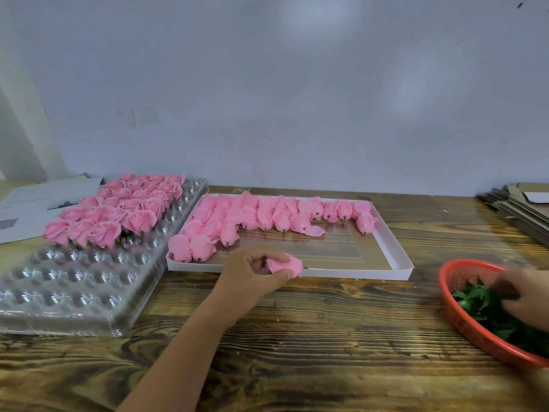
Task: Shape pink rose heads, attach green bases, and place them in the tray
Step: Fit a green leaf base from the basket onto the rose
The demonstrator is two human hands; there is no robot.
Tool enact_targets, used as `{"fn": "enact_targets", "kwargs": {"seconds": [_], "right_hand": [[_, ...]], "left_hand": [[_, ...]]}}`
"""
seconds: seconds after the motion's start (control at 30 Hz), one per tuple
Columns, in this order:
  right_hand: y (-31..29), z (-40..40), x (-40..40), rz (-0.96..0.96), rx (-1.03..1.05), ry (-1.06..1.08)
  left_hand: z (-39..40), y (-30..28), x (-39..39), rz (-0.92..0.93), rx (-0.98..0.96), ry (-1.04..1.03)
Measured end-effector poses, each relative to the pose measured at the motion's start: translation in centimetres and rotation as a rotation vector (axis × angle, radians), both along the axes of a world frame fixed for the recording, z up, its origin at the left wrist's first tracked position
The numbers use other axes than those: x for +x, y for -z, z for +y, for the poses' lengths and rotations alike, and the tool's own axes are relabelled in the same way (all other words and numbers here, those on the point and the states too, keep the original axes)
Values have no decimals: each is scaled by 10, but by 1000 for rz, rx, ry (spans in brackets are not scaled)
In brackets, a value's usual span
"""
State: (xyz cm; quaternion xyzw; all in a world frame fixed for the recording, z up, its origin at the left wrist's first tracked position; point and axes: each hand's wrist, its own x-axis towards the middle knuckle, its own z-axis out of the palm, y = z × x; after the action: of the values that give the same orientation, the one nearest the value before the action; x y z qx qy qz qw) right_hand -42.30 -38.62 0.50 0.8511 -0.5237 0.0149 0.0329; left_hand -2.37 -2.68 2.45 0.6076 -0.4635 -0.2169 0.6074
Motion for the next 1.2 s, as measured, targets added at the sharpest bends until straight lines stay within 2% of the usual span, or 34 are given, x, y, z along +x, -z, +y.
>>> {"fn": "enact_targets", "kwargs": {"seconds": [0.17,0.23,0.33,0.57,0.67,0.87,1.07,1.2], "right_hand": [[-33,54,31,-187,-24,-164],[-42,72,44,-162,14,-299],[-48,86,61,-37,117,-382],[-42,89,76,31,128,-293],[-43,84,74,-21,111,-184],[-38,73,66,-40,87,-170],[-22,52,54,-239,-49,-55],[-24,50,50,-294,-76,-96]], "left_hand": [[-1,-1,-1,10,6,-1],[0,-1,-1,12,10,1],[1,-2,-1,9,20,1],[0,-2,-1,19,14,0],[0,-1,-1,24,18,-4],[-1,0,0,17,19,0],[-1,0,0,15,23,-5],[0,0,1,14,20,-1]]}}
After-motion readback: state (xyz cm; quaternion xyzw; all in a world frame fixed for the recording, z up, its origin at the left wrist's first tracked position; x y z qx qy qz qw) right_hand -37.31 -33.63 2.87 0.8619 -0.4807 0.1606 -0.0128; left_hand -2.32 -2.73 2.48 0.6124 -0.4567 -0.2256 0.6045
